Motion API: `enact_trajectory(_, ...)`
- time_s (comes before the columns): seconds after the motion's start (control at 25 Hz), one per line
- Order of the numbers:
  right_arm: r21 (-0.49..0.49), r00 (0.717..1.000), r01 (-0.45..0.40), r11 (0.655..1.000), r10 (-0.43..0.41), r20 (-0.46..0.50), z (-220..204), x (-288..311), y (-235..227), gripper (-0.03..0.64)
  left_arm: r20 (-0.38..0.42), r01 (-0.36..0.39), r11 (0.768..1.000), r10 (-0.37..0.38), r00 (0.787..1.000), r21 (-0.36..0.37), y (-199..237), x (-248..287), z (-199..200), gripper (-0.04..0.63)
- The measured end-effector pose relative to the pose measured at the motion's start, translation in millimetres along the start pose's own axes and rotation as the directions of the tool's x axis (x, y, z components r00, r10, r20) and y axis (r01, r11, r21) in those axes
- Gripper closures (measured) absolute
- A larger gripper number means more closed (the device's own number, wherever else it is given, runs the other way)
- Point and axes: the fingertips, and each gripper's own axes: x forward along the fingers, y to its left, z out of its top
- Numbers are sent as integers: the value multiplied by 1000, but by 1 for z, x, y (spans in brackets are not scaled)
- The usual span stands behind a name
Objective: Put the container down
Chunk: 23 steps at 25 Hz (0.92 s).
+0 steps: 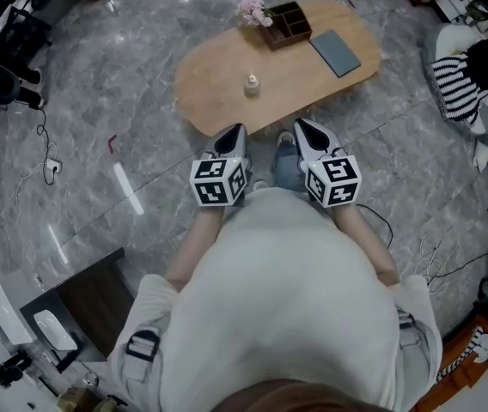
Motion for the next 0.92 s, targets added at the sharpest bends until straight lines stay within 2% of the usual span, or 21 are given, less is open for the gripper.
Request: enact_trajectory(0.92,-16,1000,-6,1000,7,4,-2,6,9,617,-7,6,1000,-6,1000,-12,5,-1,0,596)
